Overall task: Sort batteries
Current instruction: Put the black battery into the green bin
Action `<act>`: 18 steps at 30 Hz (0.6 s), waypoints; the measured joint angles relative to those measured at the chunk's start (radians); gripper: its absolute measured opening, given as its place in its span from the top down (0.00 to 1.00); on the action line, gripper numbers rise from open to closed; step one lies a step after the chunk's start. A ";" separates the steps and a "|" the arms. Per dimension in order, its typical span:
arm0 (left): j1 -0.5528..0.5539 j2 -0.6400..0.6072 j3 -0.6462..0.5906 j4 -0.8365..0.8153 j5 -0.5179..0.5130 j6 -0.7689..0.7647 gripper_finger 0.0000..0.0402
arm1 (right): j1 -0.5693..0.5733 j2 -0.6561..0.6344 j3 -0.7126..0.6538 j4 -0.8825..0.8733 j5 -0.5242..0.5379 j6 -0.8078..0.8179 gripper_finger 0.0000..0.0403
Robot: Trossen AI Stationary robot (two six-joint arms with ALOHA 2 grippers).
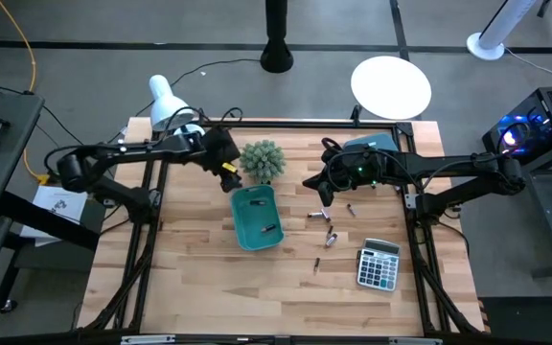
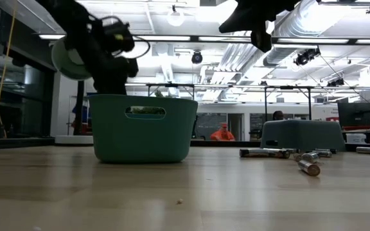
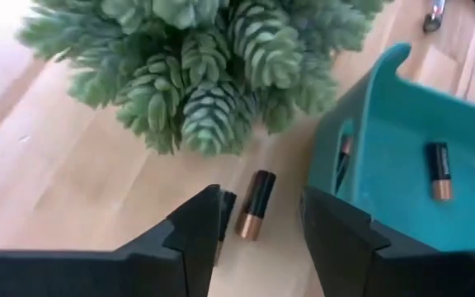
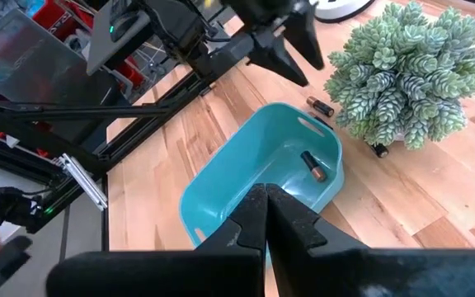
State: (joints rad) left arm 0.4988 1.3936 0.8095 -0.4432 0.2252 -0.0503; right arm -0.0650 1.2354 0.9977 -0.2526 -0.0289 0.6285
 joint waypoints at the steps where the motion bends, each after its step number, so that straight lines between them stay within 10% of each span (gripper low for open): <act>1: 0.013 0.003 -0.016 0.017 0.013 0.016 0.60 | 0.000 0.000 0.000 -0.001 0.001 0.000 1.00; 18: -0.008 -0.019 -0.360 0.503 -0.095 0.202 0.60 | 0.000 0.000 0.000 -0.002 0.054 0.054 1.00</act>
State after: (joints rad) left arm 0.4912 1.3743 0.4492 0.0599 0.1303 0.1516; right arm -0.0650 1.2355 0.9977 -0.2546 0.0254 0.6830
